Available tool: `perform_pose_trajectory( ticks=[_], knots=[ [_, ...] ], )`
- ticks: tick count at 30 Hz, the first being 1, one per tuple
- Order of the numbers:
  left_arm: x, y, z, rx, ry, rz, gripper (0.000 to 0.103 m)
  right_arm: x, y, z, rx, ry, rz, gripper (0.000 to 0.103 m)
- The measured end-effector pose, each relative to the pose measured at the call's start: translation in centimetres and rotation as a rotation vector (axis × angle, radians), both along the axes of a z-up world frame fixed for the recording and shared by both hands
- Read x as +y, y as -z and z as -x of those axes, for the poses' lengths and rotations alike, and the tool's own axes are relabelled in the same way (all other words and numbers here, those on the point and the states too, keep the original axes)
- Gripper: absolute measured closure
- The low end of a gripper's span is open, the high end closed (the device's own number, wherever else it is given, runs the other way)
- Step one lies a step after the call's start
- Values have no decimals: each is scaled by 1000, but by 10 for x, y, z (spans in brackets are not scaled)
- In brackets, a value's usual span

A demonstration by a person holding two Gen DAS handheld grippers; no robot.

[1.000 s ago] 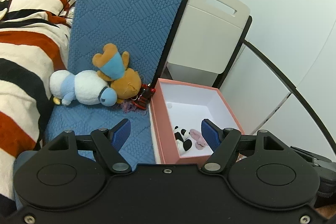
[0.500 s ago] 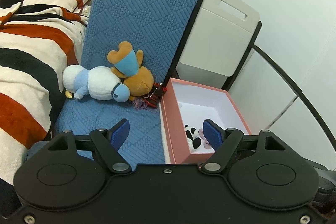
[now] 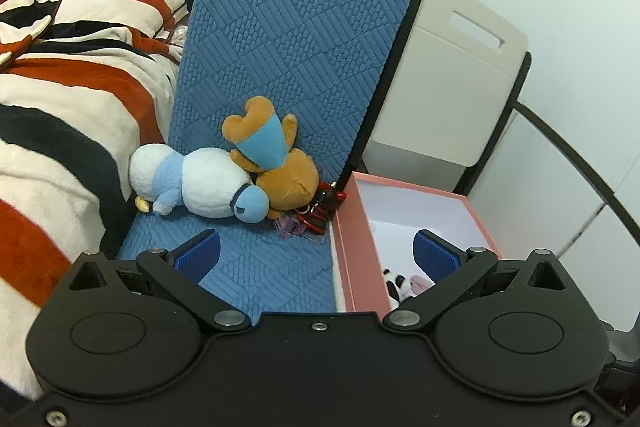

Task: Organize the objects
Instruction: 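Withdraw both grippers from the box back toward the cushion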

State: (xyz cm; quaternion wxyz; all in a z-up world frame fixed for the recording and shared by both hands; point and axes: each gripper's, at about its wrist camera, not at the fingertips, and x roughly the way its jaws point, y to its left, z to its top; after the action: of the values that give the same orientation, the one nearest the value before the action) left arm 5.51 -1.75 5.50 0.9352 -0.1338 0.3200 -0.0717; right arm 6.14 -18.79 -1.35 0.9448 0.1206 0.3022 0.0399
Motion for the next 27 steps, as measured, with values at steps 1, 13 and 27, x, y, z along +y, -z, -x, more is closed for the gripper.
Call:
perform_pose_trajectory(
  ticks=[1,13,27],
  knots=[
    [-1,5,-7,0,3,-2,0,-1,4,-5,4,1,1,21],
    [21,60,-91,25,-38,10,0,6,53,-71,-1,-16,66,21],
    [31,107,-164,29,-36,-36,0,1,90,-147,27,2,41,22]
  ],
)
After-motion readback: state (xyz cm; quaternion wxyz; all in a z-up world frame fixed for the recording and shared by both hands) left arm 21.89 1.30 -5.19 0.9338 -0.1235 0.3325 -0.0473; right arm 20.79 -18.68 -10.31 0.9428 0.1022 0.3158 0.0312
